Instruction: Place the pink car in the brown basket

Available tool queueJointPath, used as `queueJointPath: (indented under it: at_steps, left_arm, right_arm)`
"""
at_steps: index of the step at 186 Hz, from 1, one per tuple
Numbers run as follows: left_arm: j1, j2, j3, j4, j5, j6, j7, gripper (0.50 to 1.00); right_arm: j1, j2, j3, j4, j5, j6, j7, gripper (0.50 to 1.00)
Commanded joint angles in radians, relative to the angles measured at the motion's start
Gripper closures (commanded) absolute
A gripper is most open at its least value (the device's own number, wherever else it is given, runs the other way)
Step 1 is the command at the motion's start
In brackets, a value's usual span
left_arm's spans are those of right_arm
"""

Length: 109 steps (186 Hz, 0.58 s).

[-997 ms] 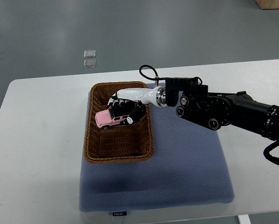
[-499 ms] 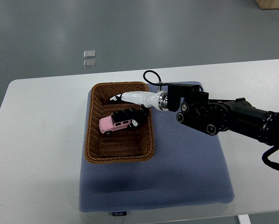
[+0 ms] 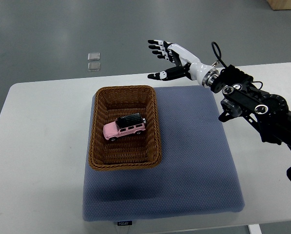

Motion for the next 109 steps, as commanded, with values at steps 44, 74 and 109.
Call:
queueJointPath:
  at_steps: [44,74,109]
  left_arm:
    - [0.0,0.0,0.001,-0.003,0.0,0.0,0.001,0.5]
    - [-0.002,0.0,0.002,-0.003,0.0,0.0,0.001,0.5]
    - [-0.002,0.0,0.002,-0.003,0.0,0.0,0.001,0.5]
  right_arm:
    - [-0.278,0.011,0.291,-0.022,0.523,0.09,0.015,0.589]
    - [-0.324,0.031,0.296,-0.051,0.701,0.171,0.017,0.589]
    - [-0.33,0.037,0.301,-0.088,0.727,0.248,0.018,0.587]
